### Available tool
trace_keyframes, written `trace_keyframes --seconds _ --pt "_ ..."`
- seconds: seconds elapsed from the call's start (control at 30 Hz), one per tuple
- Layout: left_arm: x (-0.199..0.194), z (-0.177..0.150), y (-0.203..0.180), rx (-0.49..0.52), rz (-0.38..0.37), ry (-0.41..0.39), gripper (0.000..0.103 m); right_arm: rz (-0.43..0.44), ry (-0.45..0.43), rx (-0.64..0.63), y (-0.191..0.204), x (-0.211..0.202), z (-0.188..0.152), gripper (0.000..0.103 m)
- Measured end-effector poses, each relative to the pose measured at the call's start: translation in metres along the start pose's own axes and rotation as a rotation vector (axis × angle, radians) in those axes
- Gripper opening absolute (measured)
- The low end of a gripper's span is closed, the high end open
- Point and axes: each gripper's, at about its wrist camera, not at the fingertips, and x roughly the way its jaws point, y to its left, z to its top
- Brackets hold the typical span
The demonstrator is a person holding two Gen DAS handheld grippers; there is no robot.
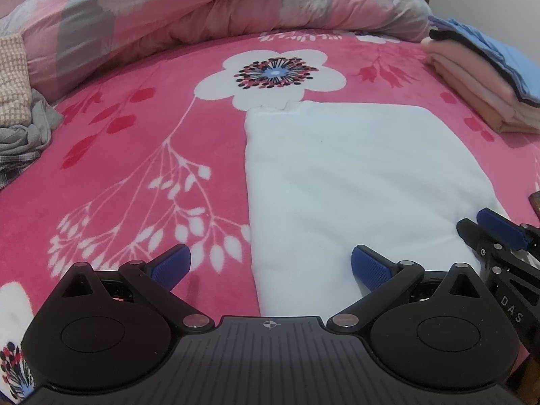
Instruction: Fold clothes
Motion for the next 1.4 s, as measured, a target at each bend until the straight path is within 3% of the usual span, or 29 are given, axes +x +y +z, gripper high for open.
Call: trace_keyframes --seconds 0.77,1.4 --pt "0.000 0.000 -0.002 -0.004 0.014 0.004 0.103 0.003 -0.009 -0.006 0.000 0.000 -0.001 0.027" --pt "0.002 -0.005 0.014 -0.019 -0.092 -0.023 0.103 0.001 -0.029 0.011 0.000 -0.001 -0.005 0.027"
